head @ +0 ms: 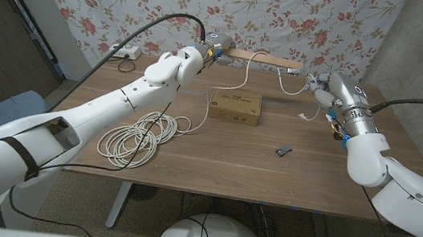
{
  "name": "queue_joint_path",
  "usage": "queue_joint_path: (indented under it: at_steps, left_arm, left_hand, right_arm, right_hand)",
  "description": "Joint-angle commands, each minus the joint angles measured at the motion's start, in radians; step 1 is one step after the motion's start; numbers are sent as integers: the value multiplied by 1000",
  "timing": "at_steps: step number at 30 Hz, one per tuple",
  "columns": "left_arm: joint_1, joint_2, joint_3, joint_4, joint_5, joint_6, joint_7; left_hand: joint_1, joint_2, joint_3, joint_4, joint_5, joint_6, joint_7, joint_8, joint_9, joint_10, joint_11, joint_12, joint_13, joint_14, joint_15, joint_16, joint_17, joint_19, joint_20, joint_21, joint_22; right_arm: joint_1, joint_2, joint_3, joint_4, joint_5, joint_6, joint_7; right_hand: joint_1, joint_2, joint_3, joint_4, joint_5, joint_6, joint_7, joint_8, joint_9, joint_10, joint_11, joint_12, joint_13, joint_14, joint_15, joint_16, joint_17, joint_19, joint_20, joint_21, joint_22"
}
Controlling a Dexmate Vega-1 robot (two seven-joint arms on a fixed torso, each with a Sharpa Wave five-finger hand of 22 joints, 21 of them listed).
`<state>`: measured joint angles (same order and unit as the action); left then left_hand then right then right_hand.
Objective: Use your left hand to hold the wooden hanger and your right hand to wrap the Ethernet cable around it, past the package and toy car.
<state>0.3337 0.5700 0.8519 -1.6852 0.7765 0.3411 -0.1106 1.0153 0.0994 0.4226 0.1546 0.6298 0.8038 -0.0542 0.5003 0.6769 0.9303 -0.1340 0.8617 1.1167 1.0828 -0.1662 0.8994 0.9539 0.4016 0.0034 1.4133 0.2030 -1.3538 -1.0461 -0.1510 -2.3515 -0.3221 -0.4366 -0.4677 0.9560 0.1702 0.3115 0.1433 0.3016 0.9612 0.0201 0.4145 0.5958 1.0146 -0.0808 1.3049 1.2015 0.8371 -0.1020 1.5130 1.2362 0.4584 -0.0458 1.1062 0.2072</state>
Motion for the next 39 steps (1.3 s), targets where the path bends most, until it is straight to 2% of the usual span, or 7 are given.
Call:
queue_joint_path:
  at_steps: [1, 7, 21, 26, 27, 31, 39]
  left_arm:
    - [-14, -22, 17, 16, 29, 24, -11]
    - [-16, -26, 22, 11, 37, 38, -17]
    - [-40, -44, 49, 17, 63, 50, -52]
    - [-47, -54, 59, 28, 69, 49, -59]
    - [-51, -58, 62, 32, 69, 49, -64]
    - [-60, -65, 70, 41, 72, 50, -78]
    - [-78, -72, 88, 52, 88, 63, -116]
  left_hand:
    - [5, 10, -7, -1, 6, 39, -23, -4, -3, 7, 0, 0, 5, -2, 1, 12, 10, 0, -3, 6, 1]
    - [7, 10, -9, -1, 6, 39, -22, -4, -4, 7, 2, -1, 6, -2, 1, 12, 13, 0, -2, 9, 1]
    - [10, 11, -15, 0, 5, 39, -22, -4, -2, 9, 2, -3, 6, -4, 3, 12, 19, -2, -3, 10, -1]
    - [13, 14, -17, -2, 4, 40, -22, -6, -3, 9, 3, -3, 8, -6, 3, 17, 29, -4, -2, 14, 1]
    - [13, 14, -18, -2, 4, 39, -21, -5, -1, 9, 6, -4, 7, -5, 3, 19, 32, -3, -2, 14, 1]
    - [15, 13, -19, -2, 4, 41, -20, -5, -2, 10, 3, -5, 7, -10, 3, 28, 53, -4, -1, 16, 0]
    - [17, 13, -21, 1, 5, 45, -20, -6, -4, 11, 4, -4, 10, -9, 5, 28, 61, -8, -1, 18, 3]
  right_arm:
    - [101, -18, -9, -1, -111, 139, 78]
    - [131, -4, 12, 25, -117, 233, 107]
    - [247, 38, 7, 57, -178, 356, 186]
    - [335, 56, -21, 96, -136, 422, 252]
    - [378, 63, -46, 111, -132, 437, 278]
    - [470, 83, -99, 149, -122, 471, 347]
    - [620, 136, -182, 217, -104, 505, 454]
  right_hand:
    - [8, 0, -2, 0, 3, -3, -3, 5, 4, -35, -42, 7, 4, -1, -109, 7, 1, -2, -92, 8, -1]
    - [8, 0, -4, 1, 5, -2, -5, 6, 3, -33, -44, 1, -6, -1, -109, 8, 1, -4, -93, 15, -4]
    - [8, -1, -7, 2, 8, -1, -7, 8, 1, -35, -45, 9, 3, -1, -109, 11, 1, -6, -96, 26, -9]
    - [8, -1, -9, 3, 9, -3, -9, 10, 5, -37, -47, 10, 3, -1, -109, 12, 1, -7, -97, 29, -10]
    - [8, -1, -9, 3, 10, -3, -9, 11, 6, -38, -48, 11, 5, -1, -109, 12, 1, -8, -97, 30, -10]
    - [8, -2, -10, 3, 11, -5, -10, 12, 8, -38, -47, 16, 11, -1, -109, 12, 1, -7, -98, 32, -11]
    - [8, -2, -12, 4, 13, -6, -10, 16, 14, -47, -45, 25, 19, -3, -109, 13, 1, -8, -100, 36, -12]
